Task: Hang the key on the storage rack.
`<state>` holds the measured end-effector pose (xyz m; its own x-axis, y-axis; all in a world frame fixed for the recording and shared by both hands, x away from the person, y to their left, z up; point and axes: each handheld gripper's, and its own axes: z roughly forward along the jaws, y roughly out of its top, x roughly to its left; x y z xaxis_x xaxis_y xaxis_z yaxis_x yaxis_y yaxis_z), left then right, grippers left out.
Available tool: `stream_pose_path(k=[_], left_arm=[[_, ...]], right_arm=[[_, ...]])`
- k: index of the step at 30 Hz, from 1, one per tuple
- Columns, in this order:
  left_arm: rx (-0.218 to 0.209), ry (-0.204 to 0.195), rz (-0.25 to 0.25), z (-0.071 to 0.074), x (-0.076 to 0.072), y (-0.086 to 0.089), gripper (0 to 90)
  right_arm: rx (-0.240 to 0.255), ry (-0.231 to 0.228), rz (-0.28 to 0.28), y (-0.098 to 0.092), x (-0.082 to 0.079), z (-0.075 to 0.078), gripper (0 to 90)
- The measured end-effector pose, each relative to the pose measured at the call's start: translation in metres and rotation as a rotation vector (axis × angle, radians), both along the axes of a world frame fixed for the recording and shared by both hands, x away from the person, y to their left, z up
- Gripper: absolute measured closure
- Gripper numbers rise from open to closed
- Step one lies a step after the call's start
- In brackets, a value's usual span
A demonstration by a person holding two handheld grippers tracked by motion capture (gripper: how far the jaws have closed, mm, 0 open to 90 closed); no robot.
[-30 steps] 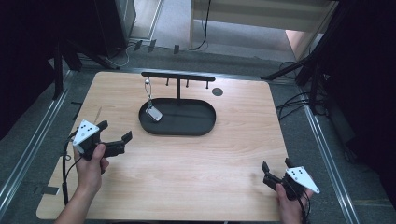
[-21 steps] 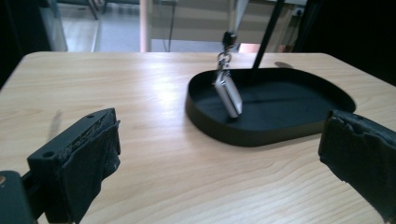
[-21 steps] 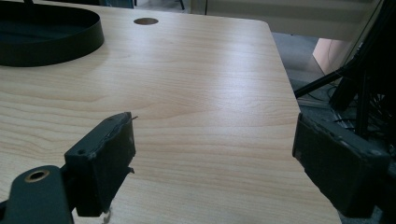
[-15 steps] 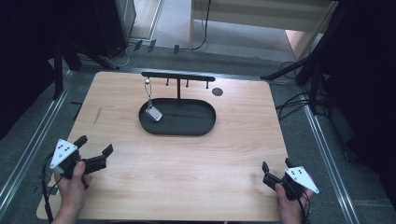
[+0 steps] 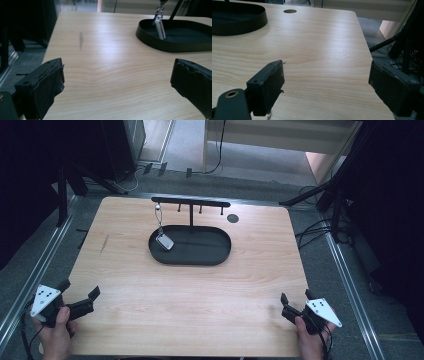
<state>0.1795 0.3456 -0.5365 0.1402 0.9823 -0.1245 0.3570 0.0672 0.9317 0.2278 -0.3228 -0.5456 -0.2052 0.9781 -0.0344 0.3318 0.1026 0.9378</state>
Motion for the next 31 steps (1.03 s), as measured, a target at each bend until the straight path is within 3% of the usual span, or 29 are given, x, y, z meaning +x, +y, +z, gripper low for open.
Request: stream_pose_path(k=[11,17,22,27,31], left_arm=[[0.034,-0.001,0.038,-0.006,-0.018,0.033,0.0],[0.014,0.007,0.053,-0.011,-0.022,0.045,0.0],[-0.011,0.017,0.046,-0.015,-0.02,0.047,0.0],[-0.023,0.033,0.083,-0.016,-0.016,0.048,0.0],[-0.032,0.028,0.083,-0.016,-0.018,0.047,0.0]], right_arm=[[0.004,-0.002,-0.001,0.0,0.0,0.0,13.0],[0.002,0.0,0.003,0.0,0.0,0.0,13.0],[-0.001,0.002,0.004,0.0,0.0,0.0,13.0],[0.002,0.001,0.008,-0.001,0.0,0.0,13.0],[0.007,0.001,0.01,-0.001,0.0,0.0,12.9]])
